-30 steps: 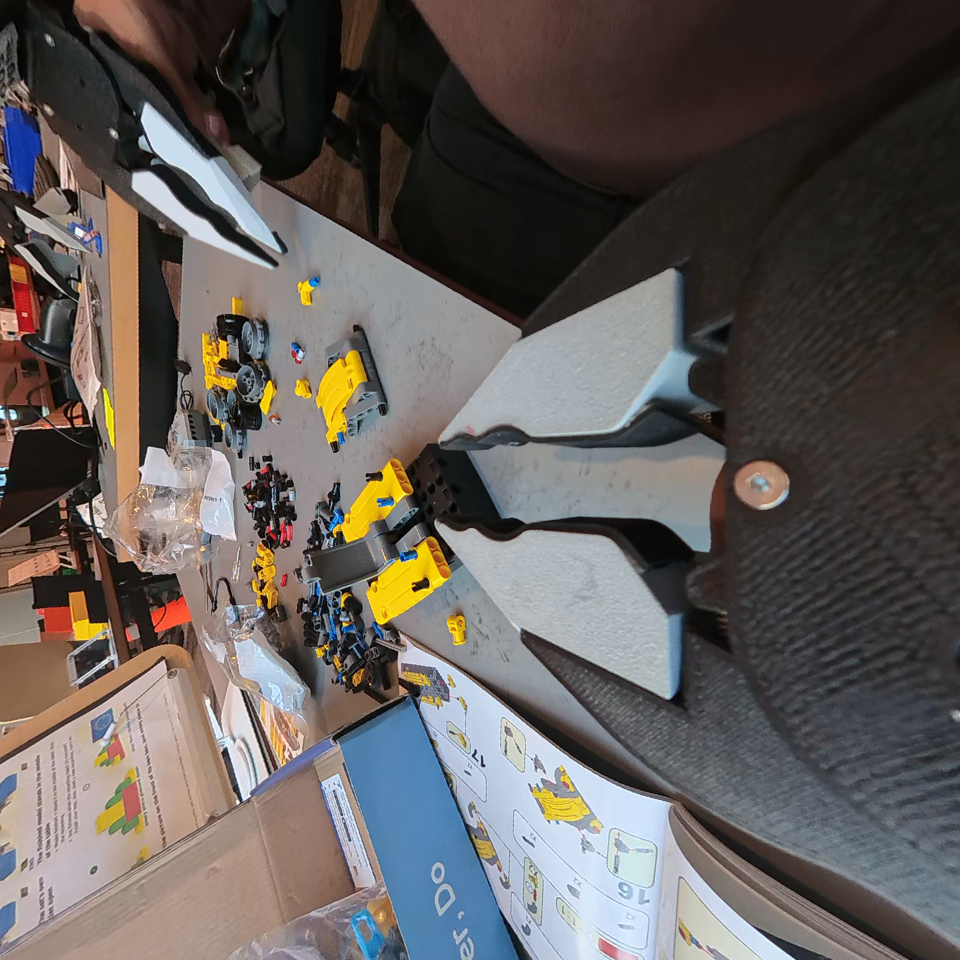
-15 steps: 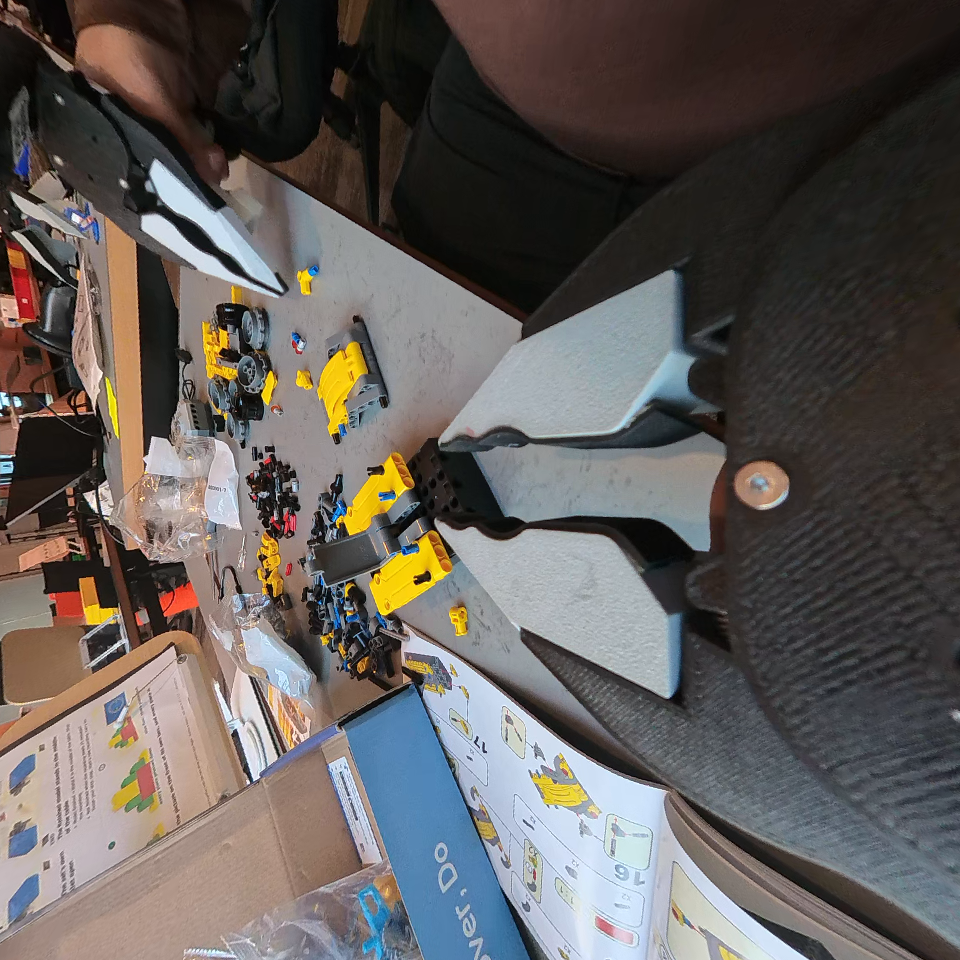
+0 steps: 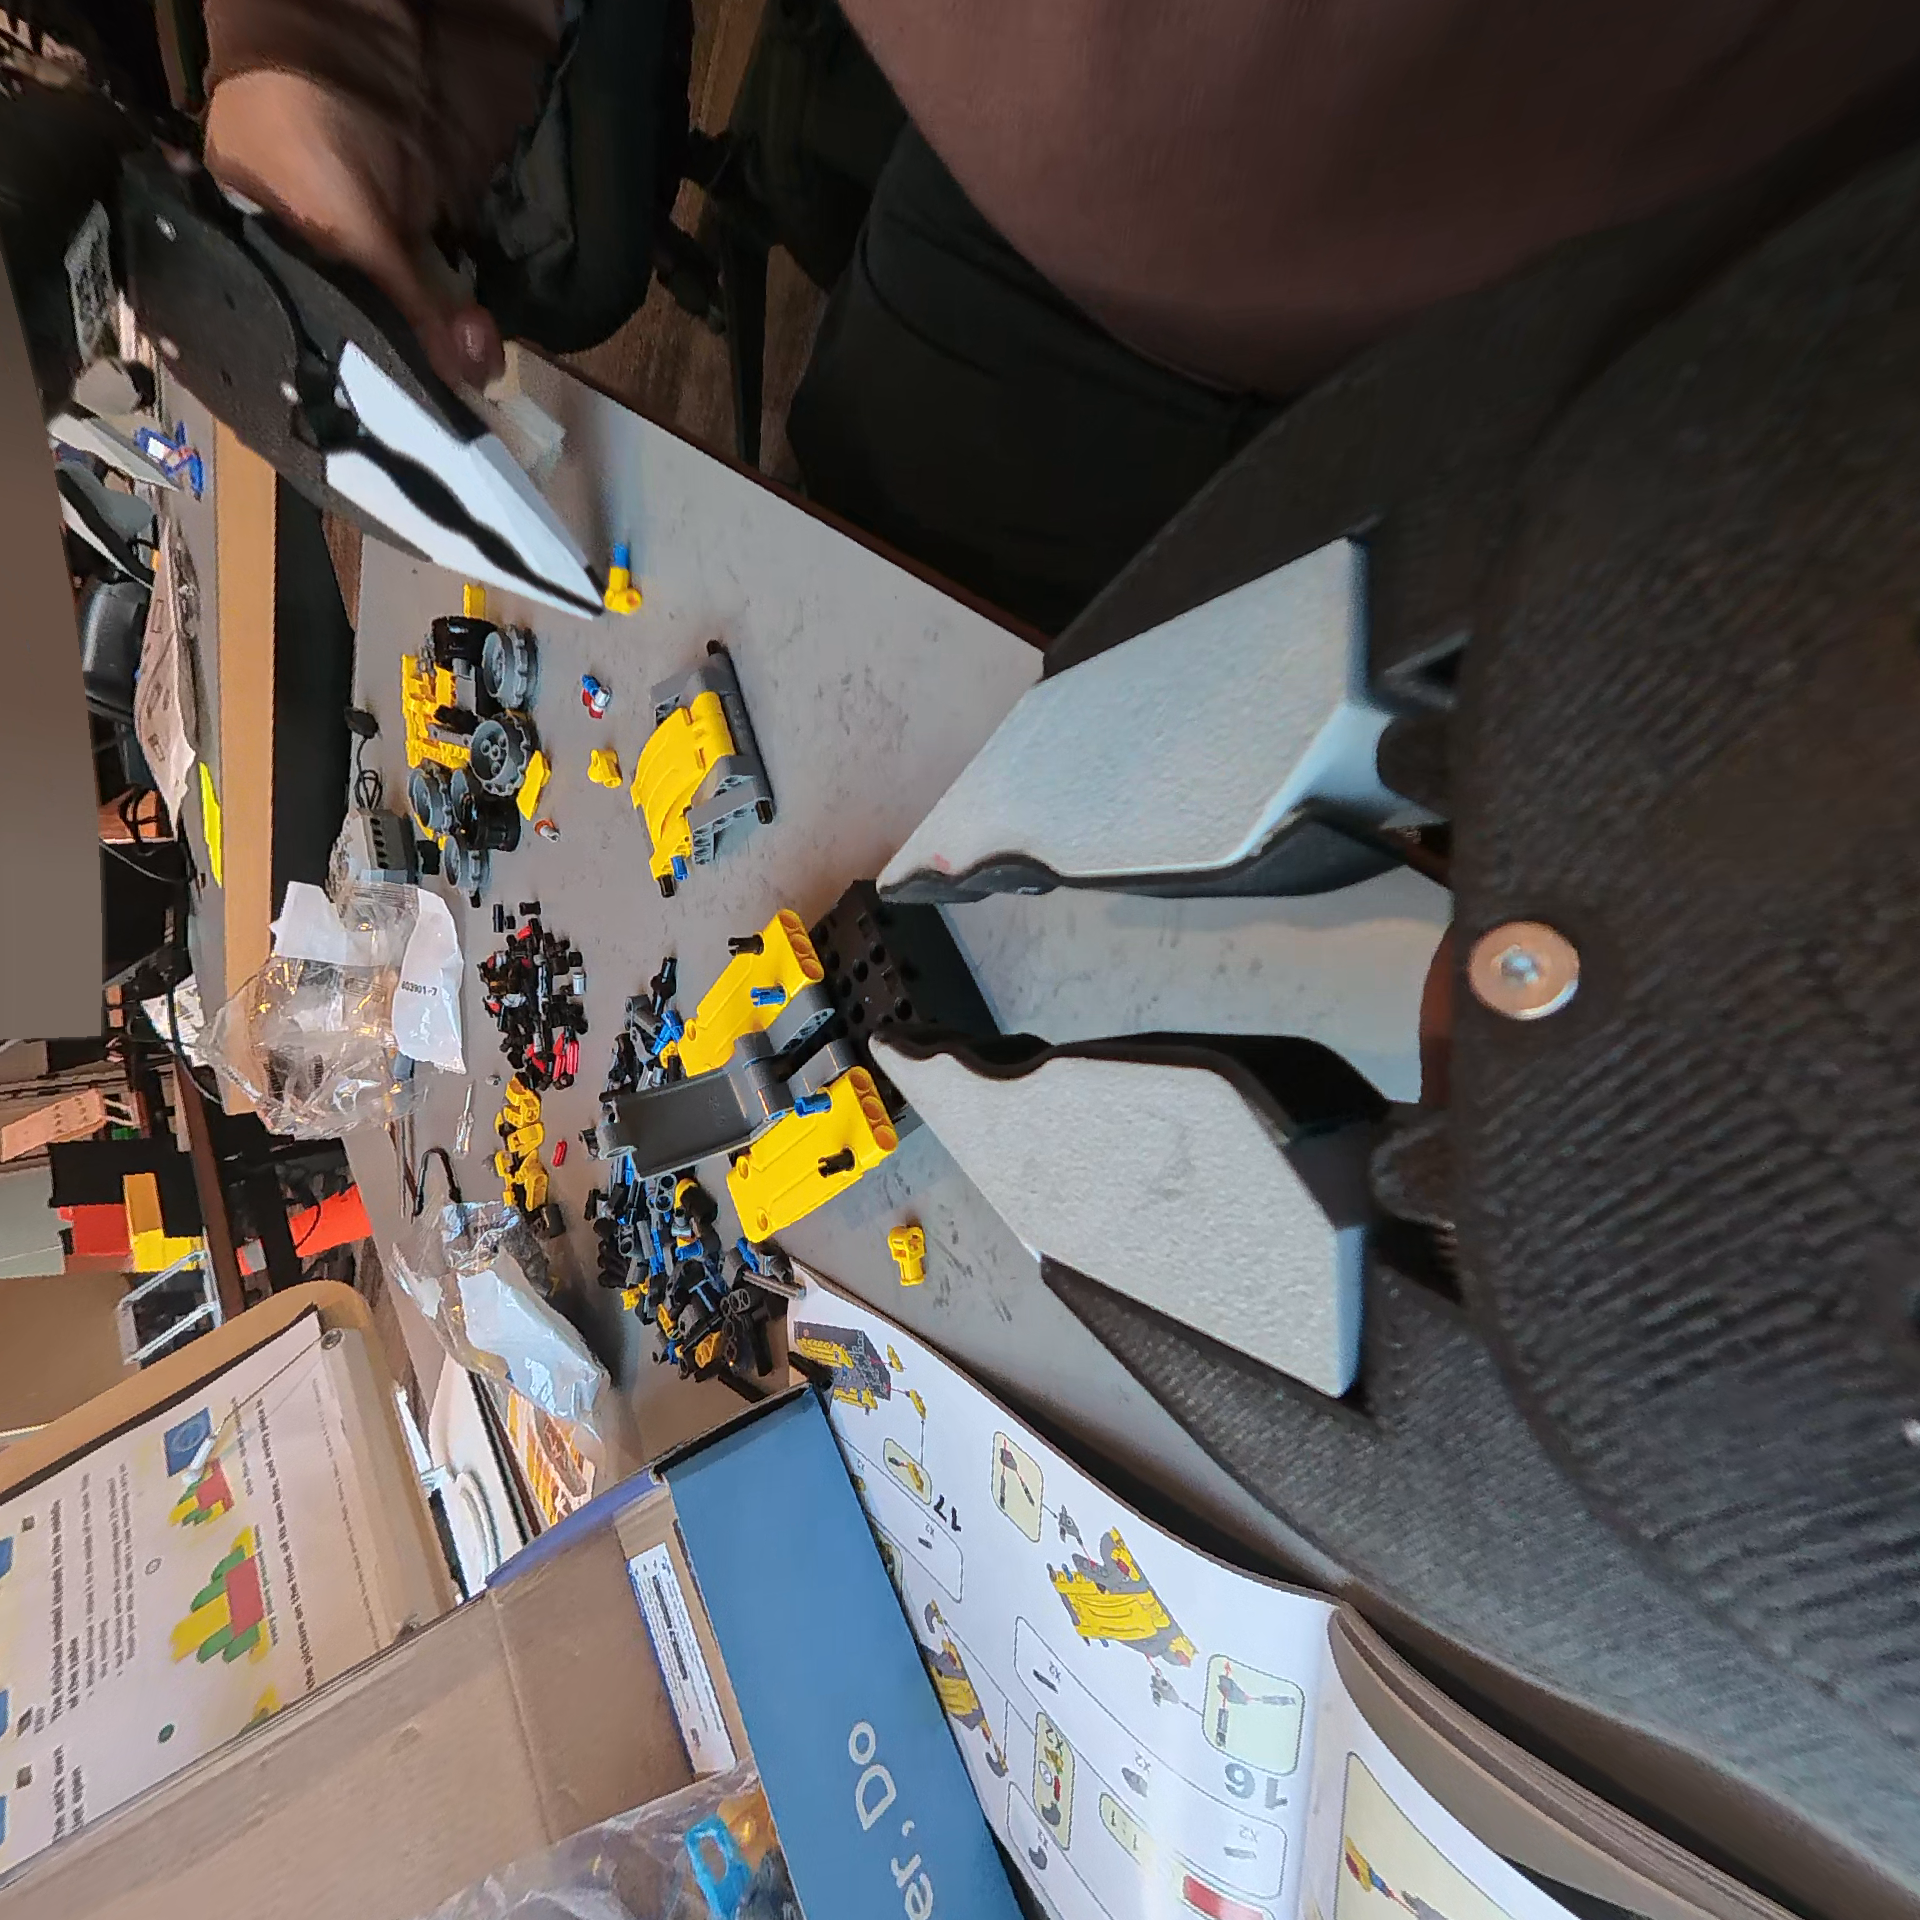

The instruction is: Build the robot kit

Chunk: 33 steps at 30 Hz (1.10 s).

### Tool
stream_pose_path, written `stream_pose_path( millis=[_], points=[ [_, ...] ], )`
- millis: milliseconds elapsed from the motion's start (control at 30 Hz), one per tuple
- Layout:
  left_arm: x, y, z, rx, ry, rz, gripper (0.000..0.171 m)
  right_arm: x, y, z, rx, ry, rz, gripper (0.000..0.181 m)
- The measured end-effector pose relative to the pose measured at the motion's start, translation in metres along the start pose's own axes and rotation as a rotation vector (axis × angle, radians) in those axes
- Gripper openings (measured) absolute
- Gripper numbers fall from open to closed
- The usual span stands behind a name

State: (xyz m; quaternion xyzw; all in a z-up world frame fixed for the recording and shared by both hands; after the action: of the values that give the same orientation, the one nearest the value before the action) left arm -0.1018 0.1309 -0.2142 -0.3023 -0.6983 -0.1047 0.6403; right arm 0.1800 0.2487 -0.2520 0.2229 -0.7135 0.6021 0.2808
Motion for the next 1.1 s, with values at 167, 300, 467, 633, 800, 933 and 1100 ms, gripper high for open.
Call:
stream_pose_path(
  millis=[167, 300, 467, 633, 800, 933, 1100],
  points=[
    [0.000, 0.000, 0.000, 0.014, 0.008, -0.009, 0.020, 0.012, 0.005, -0.024, -0.056, -0.030, -0.018, 0.003],
    [0.000, 0.000, 0.000, 0.000, -0.003, 0.000, 0.020, 0.017, -0.006, -0.069, -0.163, -0.056, 0.020, 0.007],
    [0.000, 0.000, 0.001, -0.010, -0.012, 0.008, 0.020, 0.030, 0.000, -0.102, -0.102, -0.263, 0.149, 0.012],
    [0.001, -0.001, 0.001, 0.007, -0.005, -0.005, 0.019, 0.036, 0.020, -0.110, 0.037, -0.380, 0.240, 0.014],
    [0.001, -0.001, 0.001, 0.003, -0.009, -0.005, 0.019, 0.027, 0.034, -0.111, 0.103, -0.407, 0.311, 0.014],
    [0.001, -0.001, 0.001, -0.011, -0.019, -0.001, 0.019, 0.026, 0.036, -0.111, 0.114, -0.378, 0.307, 0.005],
    [0.001, -0.001, 0.002, -0.005, -0.022, 0.002, 0.020, 0.035, 0.026, -0.095, 0.131, -0.316, 0.234, 0.005]
  ],
)
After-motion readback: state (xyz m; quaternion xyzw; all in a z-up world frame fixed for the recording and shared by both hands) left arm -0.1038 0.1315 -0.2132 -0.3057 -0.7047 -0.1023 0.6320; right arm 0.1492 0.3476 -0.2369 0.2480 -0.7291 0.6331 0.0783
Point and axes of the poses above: each gripper's, where its closed fingertips meet, y out along the fingers, x out of its top, z = x × y across the jaws, the point moved 4 cm from there along -y, back along the fingers, and after that the axes turned 14 degrees about -y, right-handed, at the moved point
